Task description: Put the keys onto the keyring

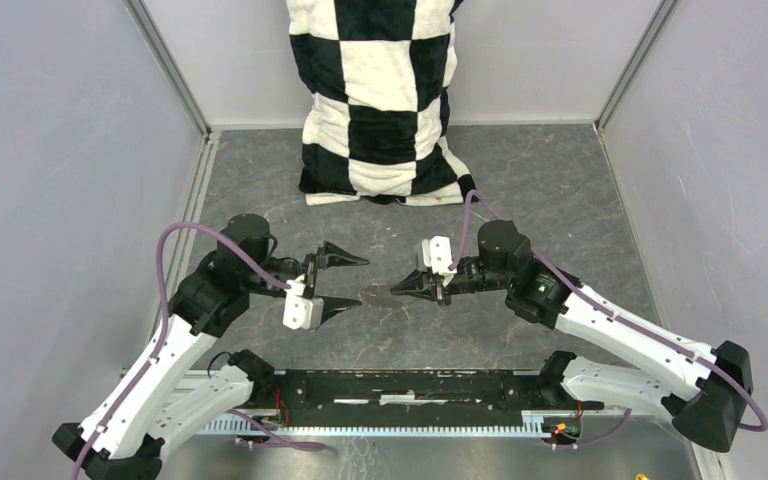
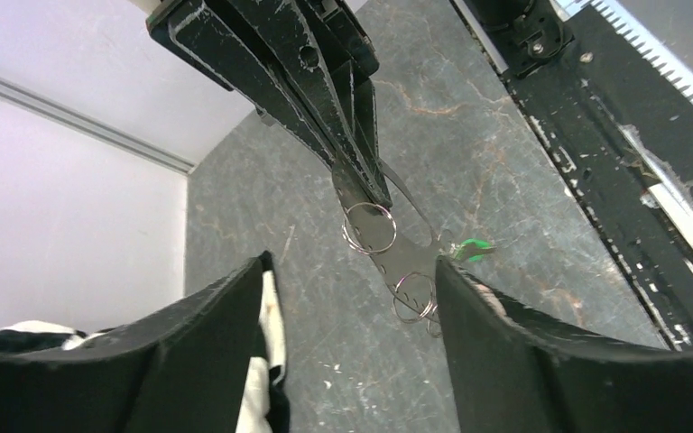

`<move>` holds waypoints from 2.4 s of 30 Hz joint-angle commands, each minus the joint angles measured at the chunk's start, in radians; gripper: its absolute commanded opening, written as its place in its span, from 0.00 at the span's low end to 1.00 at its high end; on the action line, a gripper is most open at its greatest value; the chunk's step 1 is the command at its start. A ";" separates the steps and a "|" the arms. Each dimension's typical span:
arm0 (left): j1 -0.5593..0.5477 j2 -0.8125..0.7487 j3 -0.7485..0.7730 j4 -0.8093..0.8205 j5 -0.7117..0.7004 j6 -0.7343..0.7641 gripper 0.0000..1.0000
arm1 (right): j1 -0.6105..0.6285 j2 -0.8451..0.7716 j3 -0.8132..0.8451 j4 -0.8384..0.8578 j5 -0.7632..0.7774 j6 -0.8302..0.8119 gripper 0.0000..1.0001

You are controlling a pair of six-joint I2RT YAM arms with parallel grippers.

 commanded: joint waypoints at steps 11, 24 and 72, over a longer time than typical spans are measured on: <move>-0.002 0.055 0.025 0.097 0.011 -0.221 0.66 | 0.005 0.034 0.086 0.094 -0.049 0.046 0.00; -0.002 0.058 0.039 0.098 0.021 -0.232 0.42 | 0.005 0.046 0.085 0.081 -0.052 0.052 0.00; 0.000 0.069 -0.092 0.276 -0.018 -1.108 0.61 | 0.005 0.036 0.105 -0.054 0.006 -0.018 0.00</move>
